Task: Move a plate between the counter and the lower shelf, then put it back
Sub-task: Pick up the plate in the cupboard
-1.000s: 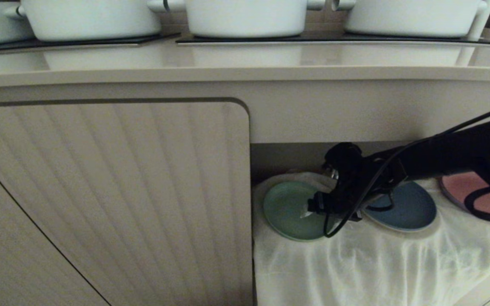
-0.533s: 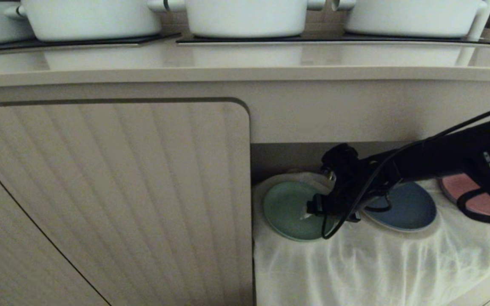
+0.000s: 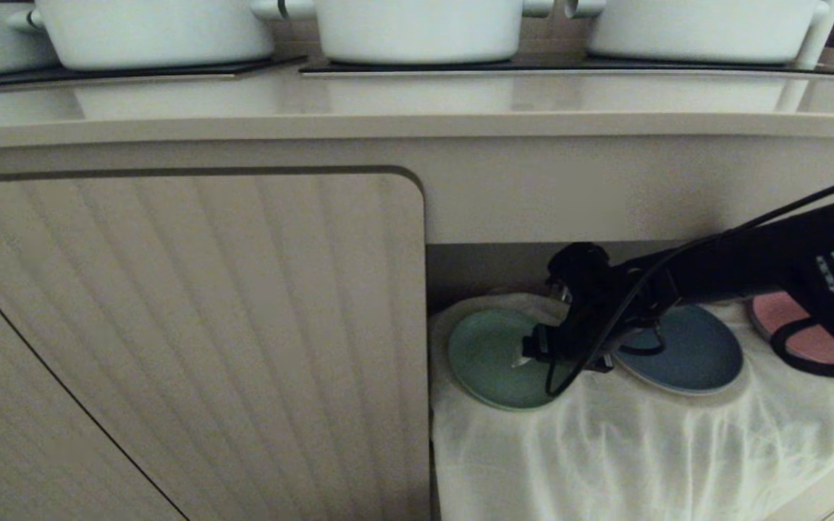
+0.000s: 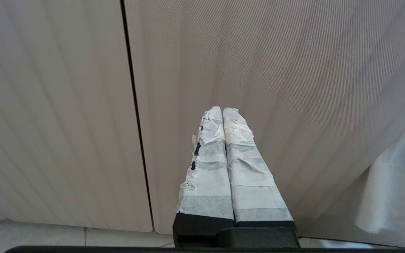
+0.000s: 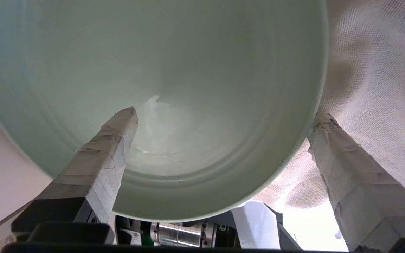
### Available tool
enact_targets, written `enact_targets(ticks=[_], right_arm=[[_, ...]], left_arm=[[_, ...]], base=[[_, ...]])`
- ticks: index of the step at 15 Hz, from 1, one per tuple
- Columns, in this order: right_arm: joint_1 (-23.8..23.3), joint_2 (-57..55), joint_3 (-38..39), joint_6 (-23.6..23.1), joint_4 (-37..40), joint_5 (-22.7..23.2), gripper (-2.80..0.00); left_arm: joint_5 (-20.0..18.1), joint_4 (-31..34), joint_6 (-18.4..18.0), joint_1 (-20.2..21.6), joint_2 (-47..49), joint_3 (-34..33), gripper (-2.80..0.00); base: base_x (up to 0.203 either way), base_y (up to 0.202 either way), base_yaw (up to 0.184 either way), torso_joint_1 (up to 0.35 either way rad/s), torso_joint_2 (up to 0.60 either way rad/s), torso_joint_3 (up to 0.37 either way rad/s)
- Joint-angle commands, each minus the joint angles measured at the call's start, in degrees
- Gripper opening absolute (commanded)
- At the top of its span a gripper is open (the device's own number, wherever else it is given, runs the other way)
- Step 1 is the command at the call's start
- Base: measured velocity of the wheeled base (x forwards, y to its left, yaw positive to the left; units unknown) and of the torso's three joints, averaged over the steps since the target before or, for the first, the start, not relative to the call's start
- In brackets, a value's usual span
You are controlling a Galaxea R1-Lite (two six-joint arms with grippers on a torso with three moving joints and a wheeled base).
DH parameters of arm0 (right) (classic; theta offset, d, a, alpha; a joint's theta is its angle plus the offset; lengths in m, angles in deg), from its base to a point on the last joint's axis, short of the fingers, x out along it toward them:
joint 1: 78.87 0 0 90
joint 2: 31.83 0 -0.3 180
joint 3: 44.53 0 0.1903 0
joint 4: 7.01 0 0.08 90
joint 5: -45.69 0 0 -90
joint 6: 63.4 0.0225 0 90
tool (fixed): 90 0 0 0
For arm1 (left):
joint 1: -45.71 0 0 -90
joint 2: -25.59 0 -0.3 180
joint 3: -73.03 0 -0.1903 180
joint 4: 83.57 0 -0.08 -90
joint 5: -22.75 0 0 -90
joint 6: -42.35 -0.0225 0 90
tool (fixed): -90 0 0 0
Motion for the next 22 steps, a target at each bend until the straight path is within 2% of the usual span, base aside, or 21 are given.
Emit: enact_targets(ticks=[1, 6, 22], right_arm=[[0.05, 0.03, -0.13, 0.14, 0.56, 0.06, 0.00], [0.05, 0.04, -2.13, 0.08, 3.00, 0.01, 0.00], [0.40, -1.90, -2.59, -0.03, 2.59, -0.12, 0.00]], left_arm=[[0.13, 0.00, 0.07, 0.00, -0.02, 0.06, -2.80], [0.00, 0.00, 0.07, 0.00, -0.02, -0.02, -2.80], [-0.01, 0.00, 0.07, 0.00, -0.02, -0.02, -2.80]], base=[[0.000, 0.000, 0.000, 0.000, 0.00, 0.000], [0.000, 0.000, 0.000, 0.000, 0.00, 0.000], [0.000, 0.000, 0.000, 0.000, 0.00, 0.000]])
